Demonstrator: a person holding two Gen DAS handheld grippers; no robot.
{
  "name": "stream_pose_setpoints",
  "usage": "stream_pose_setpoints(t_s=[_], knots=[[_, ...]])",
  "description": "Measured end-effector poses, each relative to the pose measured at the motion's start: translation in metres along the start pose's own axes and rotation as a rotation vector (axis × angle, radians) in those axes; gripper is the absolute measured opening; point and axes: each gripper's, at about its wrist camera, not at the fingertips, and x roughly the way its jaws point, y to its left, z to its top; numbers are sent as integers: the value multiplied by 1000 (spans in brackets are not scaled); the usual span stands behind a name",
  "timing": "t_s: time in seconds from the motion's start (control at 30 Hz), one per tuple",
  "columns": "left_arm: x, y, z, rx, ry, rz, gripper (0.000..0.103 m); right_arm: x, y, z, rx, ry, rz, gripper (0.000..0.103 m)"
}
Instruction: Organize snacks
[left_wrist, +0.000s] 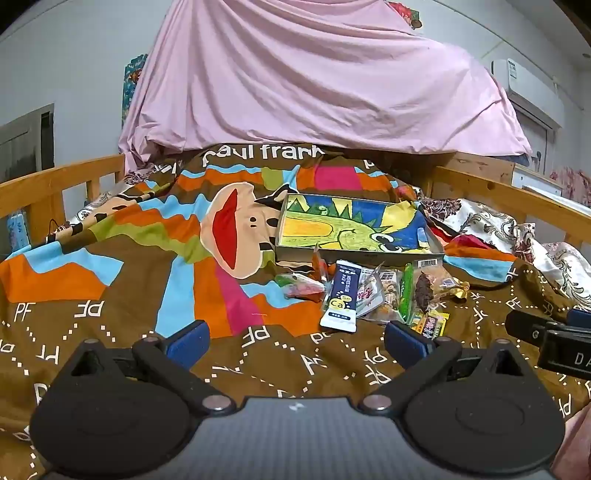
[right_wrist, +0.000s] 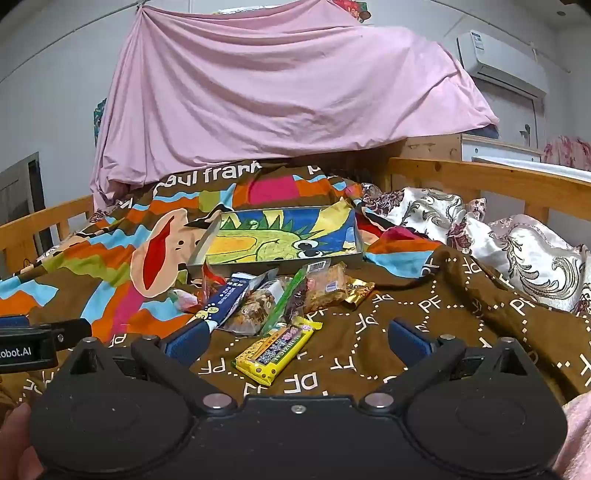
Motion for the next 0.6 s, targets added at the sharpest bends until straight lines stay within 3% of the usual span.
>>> stream_pose_setpoints(t_s=[0.6], knots=[[1, 0, -1, -1, 2, 2, 103, 1, -1, 0, 2, 2, 0, 103]])
